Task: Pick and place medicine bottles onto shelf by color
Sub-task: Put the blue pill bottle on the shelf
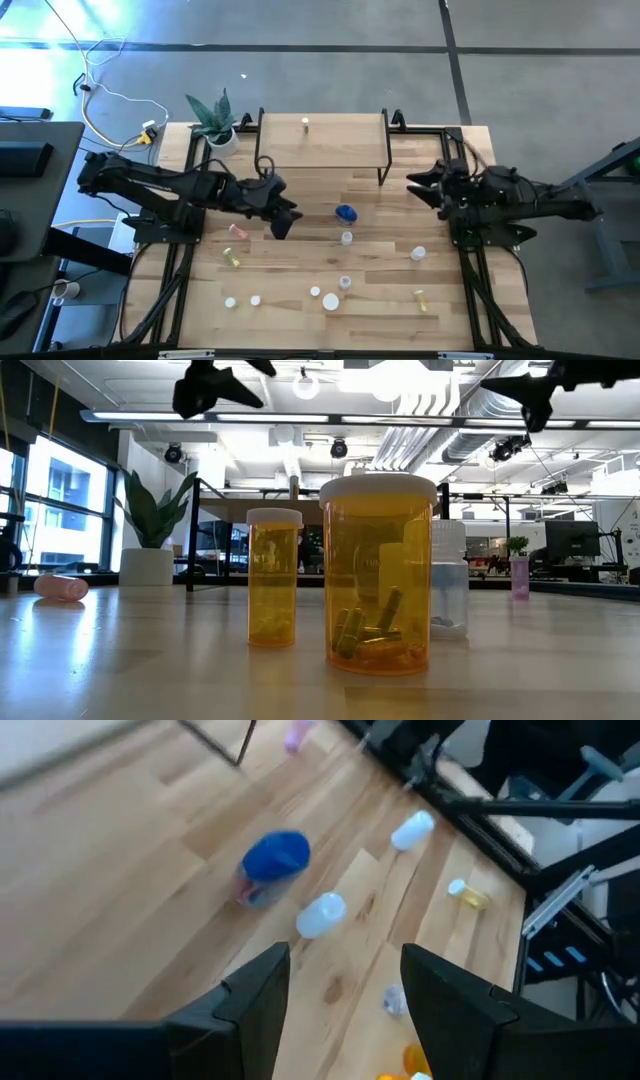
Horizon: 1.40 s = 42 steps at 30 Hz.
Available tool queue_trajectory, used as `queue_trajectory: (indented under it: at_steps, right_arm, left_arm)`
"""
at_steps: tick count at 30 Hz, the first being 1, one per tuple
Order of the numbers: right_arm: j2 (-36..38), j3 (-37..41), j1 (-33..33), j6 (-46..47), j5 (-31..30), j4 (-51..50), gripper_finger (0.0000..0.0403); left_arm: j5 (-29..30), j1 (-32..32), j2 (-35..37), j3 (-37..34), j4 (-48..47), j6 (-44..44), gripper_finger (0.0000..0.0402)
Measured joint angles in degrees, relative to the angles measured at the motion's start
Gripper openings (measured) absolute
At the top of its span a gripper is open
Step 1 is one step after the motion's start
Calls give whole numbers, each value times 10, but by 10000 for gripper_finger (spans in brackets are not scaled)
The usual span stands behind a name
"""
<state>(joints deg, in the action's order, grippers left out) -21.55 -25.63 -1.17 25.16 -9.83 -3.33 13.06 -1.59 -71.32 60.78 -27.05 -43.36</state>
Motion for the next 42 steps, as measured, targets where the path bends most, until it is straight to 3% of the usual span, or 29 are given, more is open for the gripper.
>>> queue_trajectory:
  at_steps: [5,15,21,27,32,42]
  right_arm:
    - [-83,-59,0,-24,28,-19,197]
    - [-234,-169,0,-52,25,-17,197]
    - [-307,-218,1,-127,24,-51,197]
    - [-367,-268,19,-132,21,-58,197]
    - [-421,-336,45,-112,8,-158,203]
    - [-543,-430,57,-26,15,-329,260]
  left_arm:
    - [-3,30,39,0,-5,66,184]
    - [-45,94,147,1,-63,155,184]
    - [-45,100,184,1,-111,186,184]
    - [-46,100,209,1,-128,211,184]
    - [-47,100,222,1,-131,215,184]
    - [-65,100,230,1,-155,236,184]
